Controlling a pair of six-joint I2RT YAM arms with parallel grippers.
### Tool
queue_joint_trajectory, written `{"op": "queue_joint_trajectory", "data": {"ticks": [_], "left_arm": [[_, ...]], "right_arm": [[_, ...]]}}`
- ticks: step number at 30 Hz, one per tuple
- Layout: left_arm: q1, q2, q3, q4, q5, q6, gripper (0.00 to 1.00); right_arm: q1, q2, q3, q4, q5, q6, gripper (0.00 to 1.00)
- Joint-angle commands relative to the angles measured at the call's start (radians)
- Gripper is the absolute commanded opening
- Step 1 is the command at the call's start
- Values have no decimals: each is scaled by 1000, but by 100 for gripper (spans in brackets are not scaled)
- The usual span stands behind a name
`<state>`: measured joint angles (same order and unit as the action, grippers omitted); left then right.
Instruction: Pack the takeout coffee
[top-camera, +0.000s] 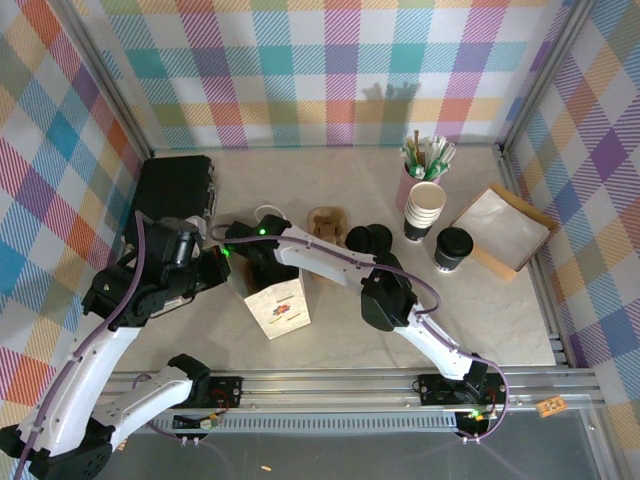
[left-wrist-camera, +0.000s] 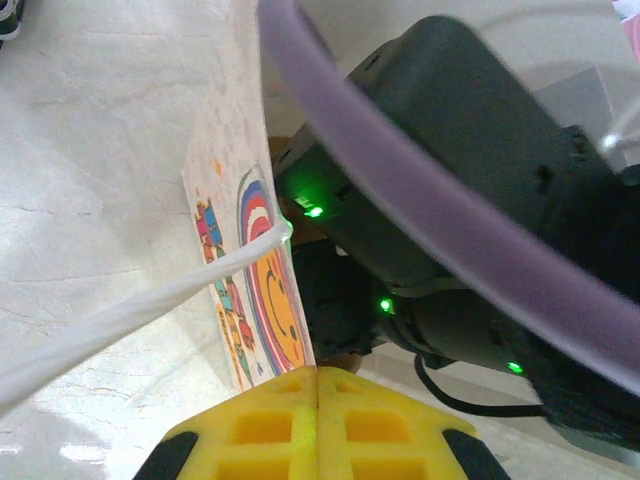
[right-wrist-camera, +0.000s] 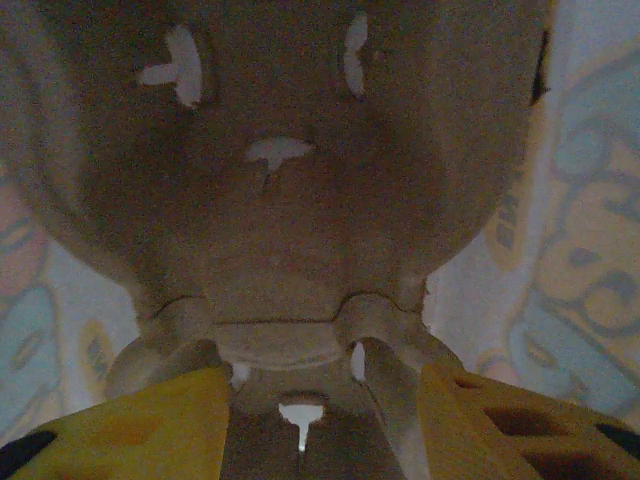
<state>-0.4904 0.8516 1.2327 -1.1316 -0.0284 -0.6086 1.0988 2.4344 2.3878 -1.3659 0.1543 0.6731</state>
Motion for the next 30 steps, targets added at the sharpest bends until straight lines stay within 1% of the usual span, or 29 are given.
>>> {"op": "queue_joint_trajectory", "data": {"ticks": [1,5,17,24,30], "left_arm": [[-10,4,-8,-26,-17,22,0],[-10,25,17,-46,-34,22,0],[-9,36,11,-46,-35,31,0],[-9,50,25,-34,-10,59,0],[-8,65,41,-41,-2,77,0]], "right_arm": [[4,-78,58,-61,20,14,56],[5,-79,95,-82,10,17,60],[4,-157,159,-93,52,1,60],[5,-231,166,-18,47,-64,60],[5,-304,168,68,18,-133,60]]}}
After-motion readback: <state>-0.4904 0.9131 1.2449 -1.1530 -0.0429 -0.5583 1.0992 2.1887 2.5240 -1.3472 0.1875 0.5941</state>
